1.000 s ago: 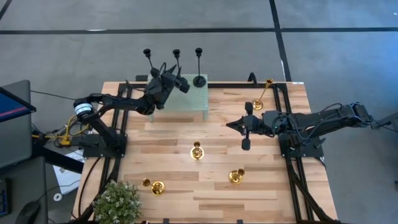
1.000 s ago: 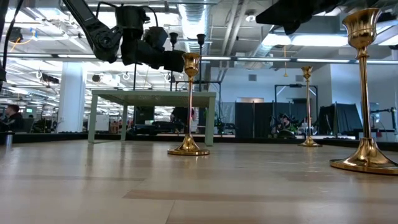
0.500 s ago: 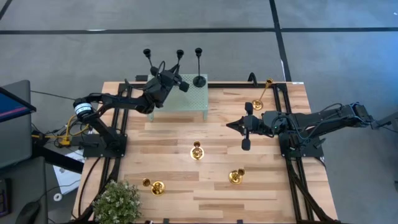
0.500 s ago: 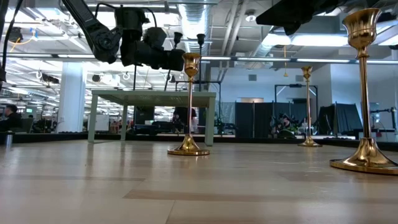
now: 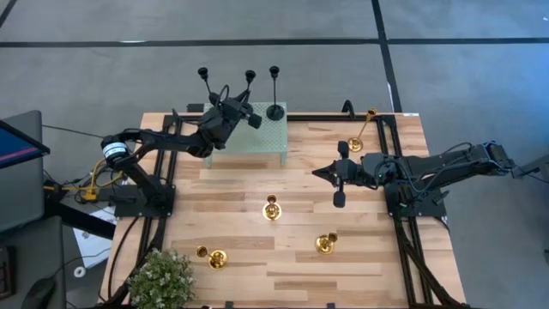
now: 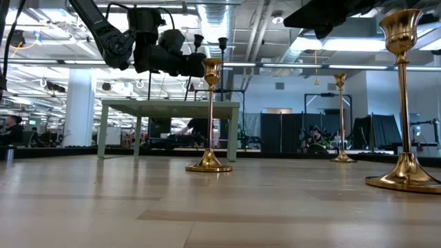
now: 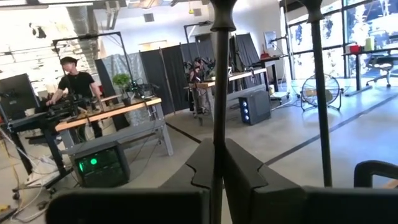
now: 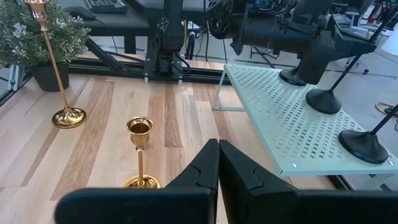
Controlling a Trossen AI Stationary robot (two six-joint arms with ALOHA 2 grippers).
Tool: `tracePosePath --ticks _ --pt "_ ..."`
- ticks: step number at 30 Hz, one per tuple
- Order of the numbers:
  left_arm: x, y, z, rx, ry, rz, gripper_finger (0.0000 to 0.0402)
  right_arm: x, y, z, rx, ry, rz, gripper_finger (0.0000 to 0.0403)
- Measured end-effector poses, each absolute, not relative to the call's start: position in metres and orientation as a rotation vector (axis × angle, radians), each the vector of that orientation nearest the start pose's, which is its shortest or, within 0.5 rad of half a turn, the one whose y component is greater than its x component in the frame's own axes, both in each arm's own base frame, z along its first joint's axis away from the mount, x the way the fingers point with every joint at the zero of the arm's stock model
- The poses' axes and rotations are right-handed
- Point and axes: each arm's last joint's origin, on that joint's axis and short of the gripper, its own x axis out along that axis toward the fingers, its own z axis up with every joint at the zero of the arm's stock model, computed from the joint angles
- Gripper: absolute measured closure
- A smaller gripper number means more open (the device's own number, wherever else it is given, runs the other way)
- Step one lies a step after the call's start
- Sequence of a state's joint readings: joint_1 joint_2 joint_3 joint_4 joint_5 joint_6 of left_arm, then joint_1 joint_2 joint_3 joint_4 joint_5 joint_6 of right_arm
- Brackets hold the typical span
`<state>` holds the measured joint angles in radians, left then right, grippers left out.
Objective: Pick & Place candle stick holders
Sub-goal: Adjust the black candle holder on the shelf
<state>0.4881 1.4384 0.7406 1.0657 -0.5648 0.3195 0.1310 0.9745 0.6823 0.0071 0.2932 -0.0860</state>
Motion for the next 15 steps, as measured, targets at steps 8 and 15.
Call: tracePosePath --ticks 8,15 --pt "0.255 0.153 0.287 0.228 -0.239 1.097 0.0389 0.220 0.020 0.275 -0.153 0.322 -0.150 0.0403" --pt "0.247 0.149 0.297 0.209 -0.275 1.147 0.0389 0.224 0.017 0.271 -0.155 0.338 -0.163 0.0403"
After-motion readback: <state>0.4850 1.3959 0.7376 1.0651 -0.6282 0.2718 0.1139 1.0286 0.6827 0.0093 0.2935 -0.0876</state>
